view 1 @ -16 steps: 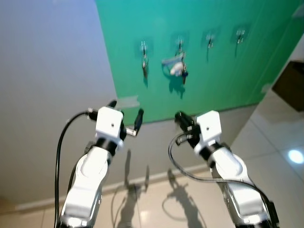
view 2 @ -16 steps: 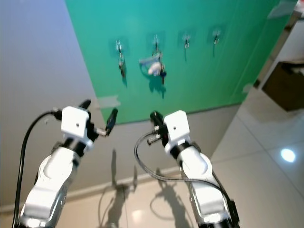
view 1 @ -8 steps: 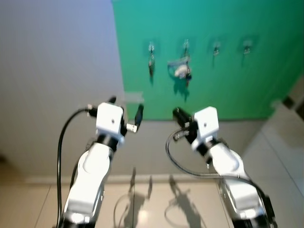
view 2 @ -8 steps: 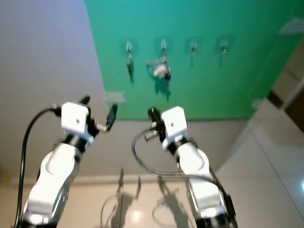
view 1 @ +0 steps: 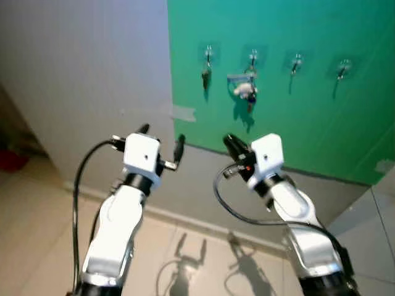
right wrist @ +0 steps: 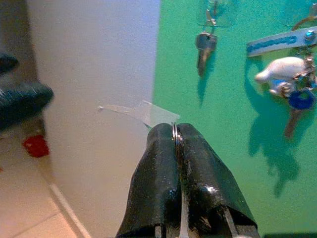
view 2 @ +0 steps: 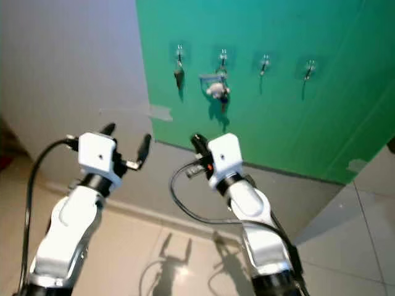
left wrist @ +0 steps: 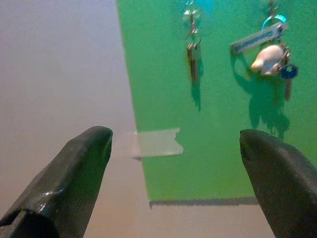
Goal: Hang keys on a hook
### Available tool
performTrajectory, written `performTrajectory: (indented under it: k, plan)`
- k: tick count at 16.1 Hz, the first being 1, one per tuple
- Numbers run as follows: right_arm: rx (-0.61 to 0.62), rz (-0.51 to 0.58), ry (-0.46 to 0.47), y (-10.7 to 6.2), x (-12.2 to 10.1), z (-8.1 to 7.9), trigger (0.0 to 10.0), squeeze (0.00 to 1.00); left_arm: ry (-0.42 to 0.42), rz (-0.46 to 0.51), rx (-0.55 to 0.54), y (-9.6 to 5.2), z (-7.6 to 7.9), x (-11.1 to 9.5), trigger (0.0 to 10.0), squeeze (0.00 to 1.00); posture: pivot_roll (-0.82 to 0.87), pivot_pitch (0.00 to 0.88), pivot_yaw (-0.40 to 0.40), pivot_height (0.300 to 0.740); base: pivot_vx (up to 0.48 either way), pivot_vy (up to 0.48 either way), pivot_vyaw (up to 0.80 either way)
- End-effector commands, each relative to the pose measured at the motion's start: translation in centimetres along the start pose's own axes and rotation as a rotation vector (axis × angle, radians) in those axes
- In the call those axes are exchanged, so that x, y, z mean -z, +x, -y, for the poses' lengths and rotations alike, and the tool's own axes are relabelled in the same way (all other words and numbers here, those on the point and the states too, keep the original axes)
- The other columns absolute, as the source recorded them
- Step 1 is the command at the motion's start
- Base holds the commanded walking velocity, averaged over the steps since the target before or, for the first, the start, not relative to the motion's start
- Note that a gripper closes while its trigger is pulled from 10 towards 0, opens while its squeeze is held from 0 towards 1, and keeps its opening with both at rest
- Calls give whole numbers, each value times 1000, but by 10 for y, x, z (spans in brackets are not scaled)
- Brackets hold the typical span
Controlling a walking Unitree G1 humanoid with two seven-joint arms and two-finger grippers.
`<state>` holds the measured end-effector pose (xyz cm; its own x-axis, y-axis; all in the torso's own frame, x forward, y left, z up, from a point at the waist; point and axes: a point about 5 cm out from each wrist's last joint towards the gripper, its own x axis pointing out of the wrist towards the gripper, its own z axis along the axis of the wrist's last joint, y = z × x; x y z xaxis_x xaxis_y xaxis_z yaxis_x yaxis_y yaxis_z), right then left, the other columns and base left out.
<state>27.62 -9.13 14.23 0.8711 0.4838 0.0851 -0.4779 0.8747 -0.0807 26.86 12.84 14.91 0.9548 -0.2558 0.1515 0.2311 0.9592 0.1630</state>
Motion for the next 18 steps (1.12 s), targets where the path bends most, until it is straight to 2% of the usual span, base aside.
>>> performTrajectory:
  k: [1,8,11,16,18]
  plan:
    - [5,18,16,1,-3,1,10000,0,-7,-9,-8,0,-2,1,10000,0,37,0,13,740,0,0,0]
    - [12,28,44,2,-6,2,10000,0,4,-9,13,1,-1,2,10000,0,35,0,15,740,0,0,0]
    - [51,9,81,1,-3,6,10000,0,-4,2,42,2,0,0,10000,0,35,0,20,740,0,0,0]
    - [73,-10,99,-3,0,9,10000,0,-18,5,71,-1,2,1,10000,0,30,0,22,740,311,0,-478]
    - [72,-8,97,-4,0,9,10000,0,-20,4,73,-1,2,1,10000,0,34,0,20,740,317,0,0]
